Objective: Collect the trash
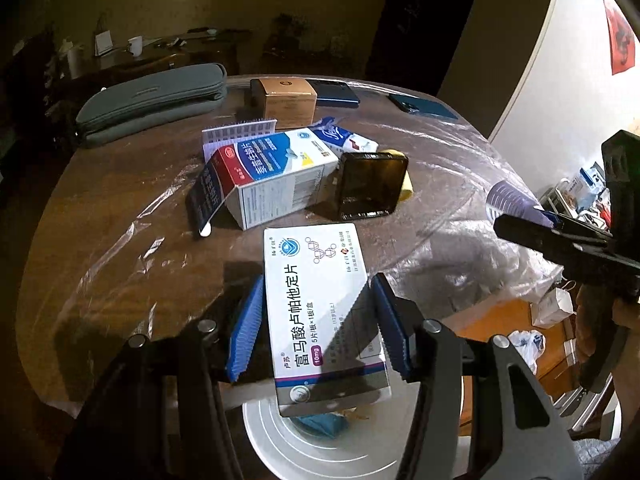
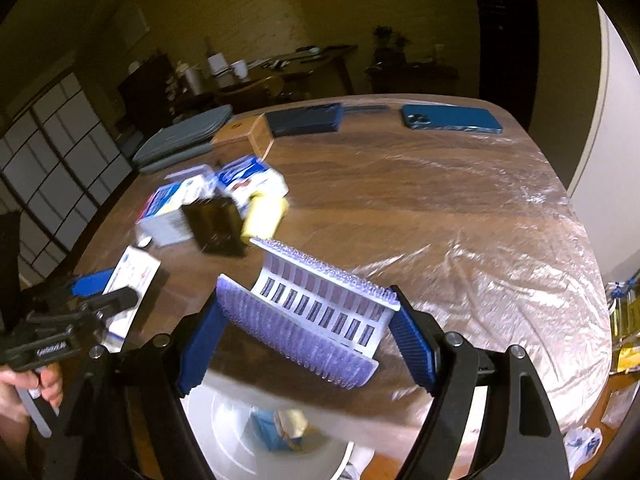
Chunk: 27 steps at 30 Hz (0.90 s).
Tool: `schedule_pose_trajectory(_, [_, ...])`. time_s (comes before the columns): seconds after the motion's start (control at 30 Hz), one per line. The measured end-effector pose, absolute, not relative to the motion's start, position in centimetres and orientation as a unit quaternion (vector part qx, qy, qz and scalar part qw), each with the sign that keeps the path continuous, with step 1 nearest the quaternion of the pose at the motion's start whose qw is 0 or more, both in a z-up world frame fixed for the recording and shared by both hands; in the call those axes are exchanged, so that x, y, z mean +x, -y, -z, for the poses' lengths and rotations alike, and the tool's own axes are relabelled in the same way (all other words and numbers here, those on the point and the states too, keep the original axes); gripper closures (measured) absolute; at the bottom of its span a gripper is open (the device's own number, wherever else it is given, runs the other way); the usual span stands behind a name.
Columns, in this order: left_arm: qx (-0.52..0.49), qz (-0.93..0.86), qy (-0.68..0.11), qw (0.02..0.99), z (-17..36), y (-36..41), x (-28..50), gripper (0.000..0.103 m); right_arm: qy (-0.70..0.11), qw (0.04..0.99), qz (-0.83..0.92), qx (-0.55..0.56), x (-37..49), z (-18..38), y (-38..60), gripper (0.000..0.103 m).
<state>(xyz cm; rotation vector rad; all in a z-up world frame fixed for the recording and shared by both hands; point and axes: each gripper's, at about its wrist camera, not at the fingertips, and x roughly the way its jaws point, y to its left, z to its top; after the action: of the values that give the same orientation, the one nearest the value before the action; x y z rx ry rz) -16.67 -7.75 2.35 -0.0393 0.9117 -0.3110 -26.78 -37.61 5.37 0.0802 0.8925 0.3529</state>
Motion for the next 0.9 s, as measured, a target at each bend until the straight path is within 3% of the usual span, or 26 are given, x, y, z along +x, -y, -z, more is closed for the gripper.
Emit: schedule_pose_trajectory(0.9, [0.020, 0.203, -0.458, 0.865, -2.3, 8.4, -22.0, 0.049, -0.474, 0.844, -0.252, -0.007, -33.1, -4.1, 35.4, 0.026])
